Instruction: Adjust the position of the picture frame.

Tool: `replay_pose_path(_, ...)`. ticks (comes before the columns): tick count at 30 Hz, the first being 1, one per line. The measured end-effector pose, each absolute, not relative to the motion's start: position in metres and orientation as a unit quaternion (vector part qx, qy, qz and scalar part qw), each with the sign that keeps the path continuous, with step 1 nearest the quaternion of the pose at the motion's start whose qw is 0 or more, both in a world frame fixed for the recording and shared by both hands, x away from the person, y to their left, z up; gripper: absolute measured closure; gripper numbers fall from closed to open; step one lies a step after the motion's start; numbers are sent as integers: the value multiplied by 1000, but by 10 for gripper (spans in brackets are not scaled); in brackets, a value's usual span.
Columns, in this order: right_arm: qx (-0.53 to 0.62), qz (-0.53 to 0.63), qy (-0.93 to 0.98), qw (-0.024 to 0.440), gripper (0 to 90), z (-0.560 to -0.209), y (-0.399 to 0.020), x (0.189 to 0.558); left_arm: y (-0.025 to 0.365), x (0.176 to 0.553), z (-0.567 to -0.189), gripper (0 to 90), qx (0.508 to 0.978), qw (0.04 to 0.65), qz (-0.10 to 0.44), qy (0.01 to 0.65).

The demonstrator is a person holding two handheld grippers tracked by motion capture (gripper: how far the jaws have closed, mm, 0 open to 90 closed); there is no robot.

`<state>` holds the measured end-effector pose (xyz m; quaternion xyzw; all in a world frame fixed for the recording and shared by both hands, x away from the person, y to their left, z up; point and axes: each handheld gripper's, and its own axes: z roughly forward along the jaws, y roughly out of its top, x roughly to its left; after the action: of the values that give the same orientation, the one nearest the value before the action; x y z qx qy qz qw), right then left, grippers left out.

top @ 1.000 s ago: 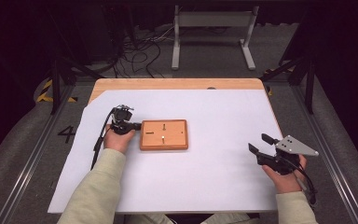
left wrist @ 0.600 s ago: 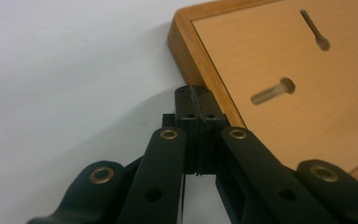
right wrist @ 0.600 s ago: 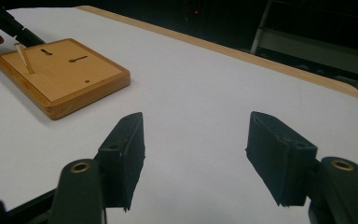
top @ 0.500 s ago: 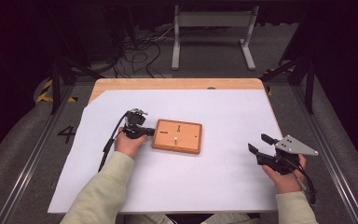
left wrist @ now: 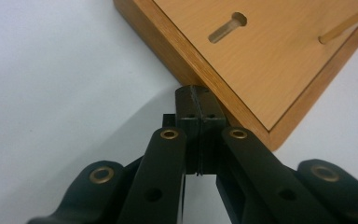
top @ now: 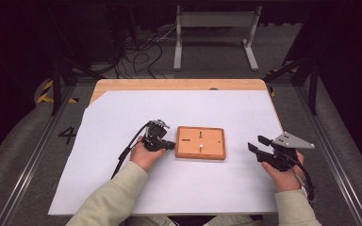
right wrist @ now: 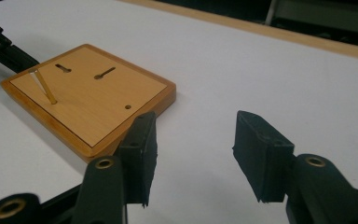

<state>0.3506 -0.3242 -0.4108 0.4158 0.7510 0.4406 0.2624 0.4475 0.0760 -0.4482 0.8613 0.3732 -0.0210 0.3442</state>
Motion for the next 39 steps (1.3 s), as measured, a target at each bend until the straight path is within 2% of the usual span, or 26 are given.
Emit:
replay_pose_path(6, 426, 363, 795, 234, 742, -424, -296, 383, 84, 444, -443, 899, 858, 353, 8, 374)
replay_pose_path(14, 429, 312, 826, 192, 885, -446, -263, 416, 77, 444, -449, 899, 864, 348, -4, 363)
replay_pose_path(24, 424, 308, 834, 169, 900, -444, -253, 420, 73, 439, -449, 900, 874, 333, 1, 354)
replay_pose_path(30, 414, 319, 838, 155, 900, -445, -247, 424, 86, 435, -448, 900, 874, 327, -13, 361)
replay_pose_path(32, 411, 321, 840, 151, 900, -445, -244, 423, 88, 435, -447, 900, 874, 328, 2, 358)
replay_pose_path(35, 405, 315, 844, 157, 900, -443, -241, 420, 90, 432, -441, 900, 873, 339, 4, 352)
replay_pose_path(36, 400, 318, 844, 163, 900, -442, -241, 418, 91, 431, -438, 900, 874, 343, 22, 344)
replay_pose_path(39, 376, 316, 847, 202, 852, -432, -243, 409, 94, 422, -429, 885, 872, 356, 44, 333)
